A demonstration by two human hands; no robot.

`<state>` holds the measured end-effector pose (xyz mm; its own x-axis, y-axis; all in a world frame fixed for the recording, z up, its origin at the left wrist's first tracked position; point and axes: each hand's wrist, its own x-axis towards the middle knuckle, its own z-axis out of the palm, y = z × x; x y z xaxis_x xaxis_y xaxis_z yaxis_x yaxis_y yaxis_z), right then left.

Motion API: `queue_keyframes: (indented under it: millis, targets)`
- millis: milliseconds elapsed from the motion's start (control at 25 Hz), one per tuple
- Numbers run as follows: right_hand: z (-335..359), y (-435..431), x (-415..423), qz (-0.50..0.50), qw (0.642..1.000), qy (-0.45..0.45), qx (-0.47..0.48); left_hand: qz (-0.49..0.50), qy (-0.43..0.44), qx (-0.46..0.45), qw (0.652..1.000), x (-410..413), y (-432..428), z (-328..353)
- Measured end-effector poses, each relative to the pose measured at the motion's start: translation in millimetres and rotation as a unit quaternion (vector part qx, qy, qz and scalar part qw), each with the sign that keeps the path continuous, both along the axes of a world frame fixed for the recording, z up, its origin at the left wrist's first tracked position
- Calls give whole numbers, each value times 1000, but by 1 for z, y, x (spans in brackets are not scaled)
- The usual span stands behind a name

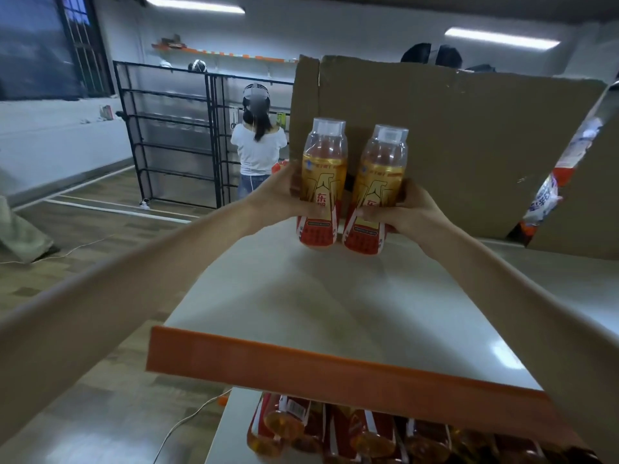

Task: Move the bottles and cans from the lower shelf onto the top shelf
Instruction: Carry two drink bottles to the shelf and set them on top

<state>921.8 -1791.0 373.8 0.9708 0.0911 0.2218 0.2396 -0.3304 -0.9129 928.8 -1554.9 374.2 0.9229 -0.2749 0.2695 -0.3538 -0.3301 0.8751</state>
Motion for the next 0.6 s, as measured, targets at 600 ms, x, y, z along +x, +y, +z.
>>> queue_keyframes:
  millis: [600]
  targets:
    - [3, 10, 14, -44, 997, -23, -51, 85, -67, 79, 991, 9, -12, 1]
